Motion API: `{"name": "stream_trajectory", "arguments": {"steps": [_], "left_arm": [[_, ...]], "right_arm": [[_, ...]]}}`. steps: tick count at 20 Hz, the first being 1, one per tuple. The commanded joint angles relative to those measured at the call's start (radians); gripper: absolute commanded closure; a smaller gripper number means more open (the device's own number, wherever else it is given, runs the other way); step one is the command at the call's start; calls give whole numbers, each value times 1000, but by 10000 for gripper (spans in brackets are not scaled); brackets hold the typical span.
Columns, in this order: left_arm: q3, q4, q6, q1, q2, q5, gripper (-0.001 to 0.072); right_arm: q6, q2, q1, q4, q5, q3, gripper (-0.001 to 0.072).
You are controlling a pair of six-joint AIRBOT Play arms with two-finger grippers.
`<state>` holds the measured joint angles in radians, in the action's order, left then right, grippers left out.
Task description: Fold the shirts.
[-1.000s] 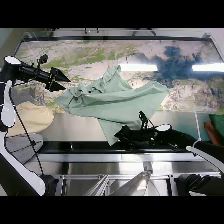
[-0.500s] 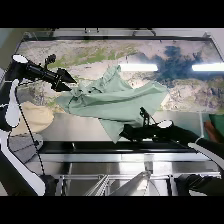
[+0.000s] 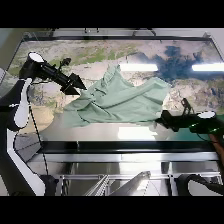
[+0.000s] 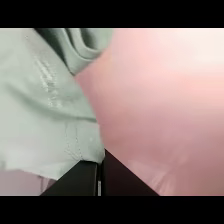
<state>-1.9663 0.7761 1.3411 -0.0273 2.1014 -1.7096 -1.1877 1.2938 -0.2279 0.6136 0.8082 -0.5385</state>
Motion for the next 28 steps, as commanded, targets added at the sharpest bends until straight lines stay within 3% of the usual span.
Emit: {"name": "stream_trajectory", "arguments": {"steps": [1, 4, 7, 11, 16, 28], "left_arm": [[0, 18, 14, 31, -11, -18, -2], [40, 18, 14, 30, -72, -16, 8], [218, 32, 13, 53, -197, 0, 8], [383, 330, 23, 213, -287, 98, 6], [416, 651, 76, 416, -288, 278, 6], [416, 690, 110, 462, -288, 448, 7]], "right_arm": [[40, -4, -149, 35, 55, -44, 697], [41, -4, -159, 34, 66, -103, 697], [64, 0, -129, 34, 91, -109, 697], [67, 4, -67, 30, 86, -109, 697], [66, 4, -31, 30, 110, -109, 697], [66, 4, -31, 30, 125, -109, 697]]}}
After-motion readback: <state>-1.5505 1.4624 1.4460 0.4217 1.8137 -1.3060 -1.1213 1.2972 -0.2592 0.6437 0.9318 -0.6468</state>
